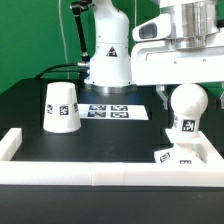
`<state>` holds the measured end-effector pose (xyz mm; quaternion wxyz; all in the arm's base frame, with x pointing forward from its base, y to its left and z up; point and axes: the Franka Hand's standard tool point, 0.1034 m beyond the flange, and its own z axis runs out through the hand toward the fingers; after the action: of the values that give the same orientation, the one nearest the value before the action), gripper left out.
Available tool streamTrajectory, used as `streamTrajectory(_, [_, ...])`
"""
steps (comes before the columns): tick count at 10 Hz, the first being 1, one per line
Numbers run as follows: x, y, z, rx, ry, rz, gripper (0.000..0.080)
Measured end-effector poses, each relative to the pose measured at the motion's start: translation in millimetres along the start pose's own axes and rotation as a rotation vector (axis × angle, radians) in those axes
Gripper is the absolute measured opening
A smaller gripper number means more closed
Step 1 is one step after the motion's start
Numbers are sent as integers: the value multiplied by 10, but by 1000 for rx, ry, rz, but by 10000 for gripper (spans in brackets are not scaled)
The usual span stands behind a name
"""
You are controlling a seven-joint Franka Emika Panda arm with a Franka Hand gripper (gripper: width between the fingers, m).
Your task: Assemble lamp
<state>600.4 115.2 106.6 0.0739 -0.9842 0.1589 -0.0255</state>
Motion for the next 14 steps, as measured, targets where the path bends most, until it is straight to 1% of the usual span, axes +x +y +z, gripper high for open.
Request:
streamTrajectory(1, [17,7,1,-18,21,-159,698])
streamTrajectory(3, [28,-15,-44,-46,40,-372,698])
streamTrajectory(5, [61,-42,-120,-54,50,-525,698])
streamTrajectory(10, [81,-2,-114,-66,40,-884,698])
streamTrajectory(11, [112,17,-127,-76,43,-1017,698])
streamTrajectory(14, [115,34,-119,-102,26,-1344,698])
